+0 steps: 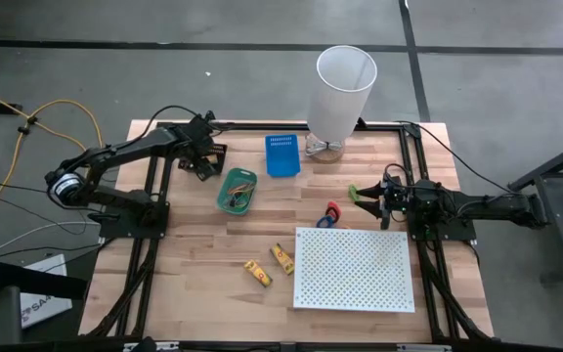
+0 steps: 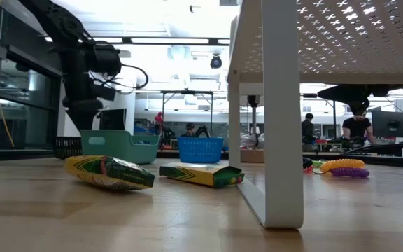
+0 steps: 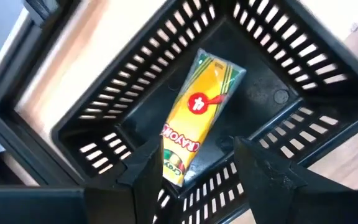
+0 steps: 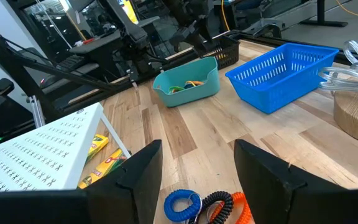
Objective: Pick & Place Office Desk Supplies
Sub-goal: Put the left yellow crayon box into the black bin
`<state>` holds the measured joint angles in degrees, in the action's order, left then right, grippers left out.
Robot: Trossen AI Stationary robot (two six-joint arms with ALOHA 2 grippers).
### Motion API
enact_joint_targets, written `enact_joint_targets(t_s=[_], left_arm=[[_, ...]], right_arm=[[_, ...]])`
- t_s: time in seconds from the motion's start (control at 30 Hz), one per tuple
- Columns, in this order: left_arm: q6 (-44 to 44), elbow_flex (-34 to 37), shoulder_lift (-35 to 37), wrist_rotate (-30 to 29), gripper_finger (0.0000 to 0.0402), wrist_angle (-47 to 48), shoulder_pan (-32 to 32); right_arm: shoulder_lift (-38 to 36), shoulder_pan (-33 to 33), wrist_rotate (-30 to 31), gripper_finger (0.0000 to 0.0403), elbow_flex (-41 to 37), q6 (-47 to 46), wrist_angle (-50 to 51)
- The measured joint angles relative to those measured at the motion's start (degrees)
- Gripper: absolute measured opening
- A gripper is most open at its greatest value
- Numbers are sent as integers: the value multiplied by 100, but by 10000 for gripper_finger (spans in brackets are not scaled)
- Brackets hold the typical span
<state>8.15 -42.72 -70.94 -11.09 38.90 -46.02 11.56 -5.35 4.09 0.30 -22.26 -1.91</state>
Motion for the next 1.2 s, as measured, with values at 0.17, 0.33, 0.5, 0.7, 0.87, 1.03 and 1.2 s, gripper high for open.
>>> enact_joint_targets(t_s=[0.17, 0.33, 0.5, 0.7, 0.87, 1.03, 1.2], left_arm=[[133, -92, 466, -1, 187, -24, 24], [152, -107, 1025, 3, 187, -56, 251], [150, -107, 1341, 2, 187, -60, 589], [141, -107, 1354, 19, 187, -203, 1064], [129, -107, 1347, 289, 187, -378, 1670], [150, -107, 1347, 293, 187, -510, 2389], [142, -107, 1346, 292, 187, -512, 3089]], right_arm=[[1, -2, 0, 188, -1, 0, 0], [-1, 0, 1, 188, -1, 0, 0], [0, -1, 1, 188, 0, 0, -1], [-1, -2, 1, 188, -1, 0, 0], [-1, -2, 1, 188, 0, 0, -1], [1, 0, 1, 188, 0, 0, -1], [-1, -2, 1, 188, -1, 0, -2]])
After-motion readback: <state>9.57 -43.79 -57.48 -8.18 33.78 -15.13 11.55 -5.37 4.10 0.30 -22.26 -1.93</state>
